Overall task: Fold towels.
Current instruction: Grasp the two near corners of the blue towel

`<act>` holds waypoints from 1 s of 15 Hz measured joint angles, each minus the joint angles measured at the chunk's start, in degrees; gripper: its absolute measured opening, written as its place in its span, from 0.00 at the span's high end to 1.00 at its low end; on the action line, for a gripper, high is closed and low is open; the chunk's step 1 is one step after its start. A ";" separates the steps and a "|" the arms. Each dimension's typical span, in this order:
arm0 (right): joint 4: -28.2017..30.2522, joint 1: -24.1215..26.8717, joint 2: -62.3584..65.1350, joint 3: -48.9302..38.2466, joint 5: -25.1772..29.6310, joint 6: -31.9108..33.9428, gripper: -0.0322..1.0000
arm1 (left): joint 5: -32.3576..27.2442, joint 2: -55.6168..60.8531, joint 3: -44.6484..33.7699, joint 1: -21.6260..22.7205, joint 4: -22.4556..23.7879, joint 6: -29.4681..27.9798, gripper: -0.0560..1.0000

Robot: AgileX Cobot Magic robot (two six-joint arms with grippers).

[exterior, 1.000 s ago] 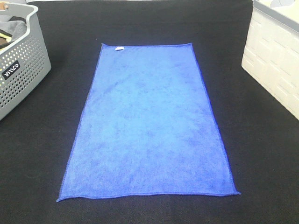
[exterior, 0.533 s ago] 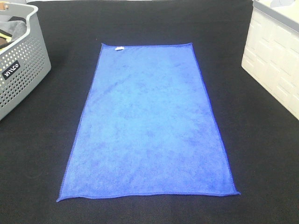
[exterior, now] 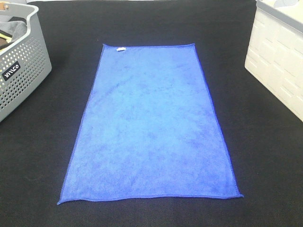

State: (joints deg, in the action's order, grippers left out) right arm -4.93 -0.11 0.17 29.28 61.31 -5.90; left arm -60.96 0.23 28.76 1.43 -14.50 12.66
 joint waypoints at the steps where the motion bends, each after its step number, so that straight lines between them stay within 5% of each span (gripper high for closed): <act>1: 0.00 0.00 0.00 0.00 0.00 0.00 0.10 | 0.00 0.00 0.00 0.00 0.00 0.00 0.19; 15: 0.00 0.00 0.00 0.00 0.00 0.00 0.10 | 0.00 0.00 0.00 0.00 0.00 0.00 0.19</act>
State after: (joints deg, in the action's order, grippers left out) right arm -4.93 -0.11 0.17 29.28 61.31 -5.90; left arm -60.96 0.23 28.76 1.43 -14.50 12.66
